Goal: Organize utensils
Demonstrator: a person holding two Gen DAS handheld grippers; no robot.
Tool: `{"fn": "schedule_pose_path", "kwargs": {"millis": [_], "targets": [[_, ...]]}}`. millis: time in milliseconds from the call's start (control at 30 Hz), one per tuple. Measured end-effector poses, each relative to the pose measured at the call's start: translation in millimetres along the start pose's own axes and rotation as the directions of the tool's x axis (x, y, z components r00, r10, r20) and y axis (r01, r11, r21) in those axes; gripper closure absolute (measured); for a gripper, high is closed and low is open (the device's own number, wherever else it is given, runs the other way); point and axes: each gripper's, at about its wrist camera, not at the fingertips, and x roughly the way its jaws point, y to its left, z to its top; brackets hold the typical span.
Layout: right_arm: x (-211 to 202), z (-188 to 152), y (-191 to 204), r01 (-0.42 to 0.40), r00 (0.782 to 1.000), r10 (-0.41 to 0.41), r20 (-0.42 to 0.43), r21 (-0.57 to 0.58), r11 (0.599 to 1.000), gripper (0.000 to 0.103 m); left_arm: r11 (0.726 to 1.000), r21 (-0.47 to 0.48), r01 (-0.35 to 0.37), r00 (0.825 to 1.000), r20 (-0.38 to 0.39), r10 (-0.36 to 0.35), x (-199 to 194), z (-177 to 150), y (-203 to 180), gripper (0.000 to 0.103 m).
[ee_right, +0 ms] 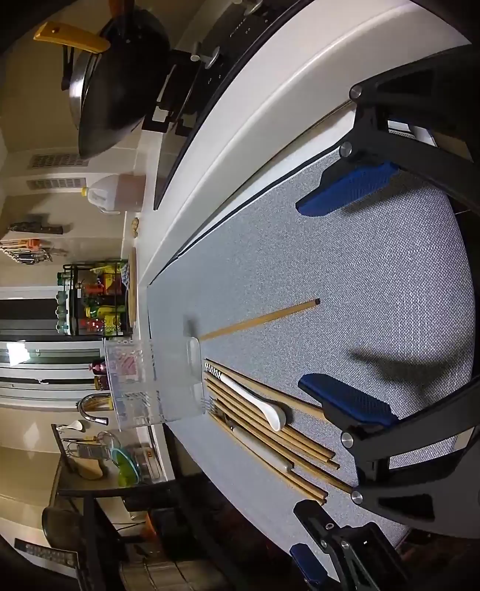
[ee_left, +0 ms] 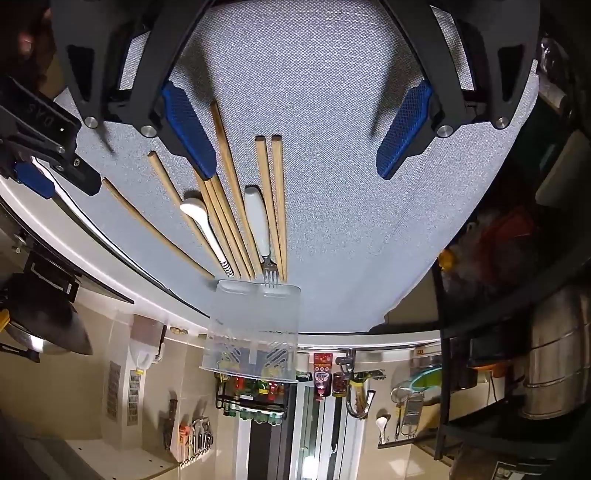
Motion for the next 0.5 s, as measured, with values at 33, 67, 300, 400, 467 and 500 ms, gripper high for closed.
{"fn": "schedule_pose_path", "kwargs": {"millis": [33,67,300,400,467,500], "targets": [[0.3,0.7,0.7,0.000,1.000,0.000,0.001,-0.003,1.000,0.017,1.000,0.001,0.001,1.000,0.002,-0.001,-0.8,1.1,-0.2,0.018],[-0.7,0.7,1.0,-0.001,1.000,0.001,0.003,0.000,1.000,0.017,1.000,0.001,0.002,1.000,0.003,-0.002,-1.6,2.4,-0.4,0.018],[-1.8,0.2,0.8,-0.009,1.000,0.009,0.001,0.004,1.000,0.017,1.000,0.005,0.004,1.000,0.004,-0.004,-0.4,-2.9,-2.6,0.018],[-1.3,0.6,1.5,-0.009,1.000,0.009,0.003,0.002,1.000,0.017,1.000,0.007,0.006,1.000,0.005,-0.006,-0.3,-3.7,-3.4,0.018],[-4.4,1.0,0.6,-0.003,1.000,0.003,0.014,0.003,1.000,0.017,1.000,0.009,0.011,1.000,0.004,-0.011,-1.5,-3.0,-2.3,0.018],[-5.2,1.3,0.7,-0.002,1.000,0.002,0.018,0.003,1.000,0.017,1.000,0.010,0.012,1.000,0.003,-0.012,-0.8,-2.6,-1.7,0.018]]}}
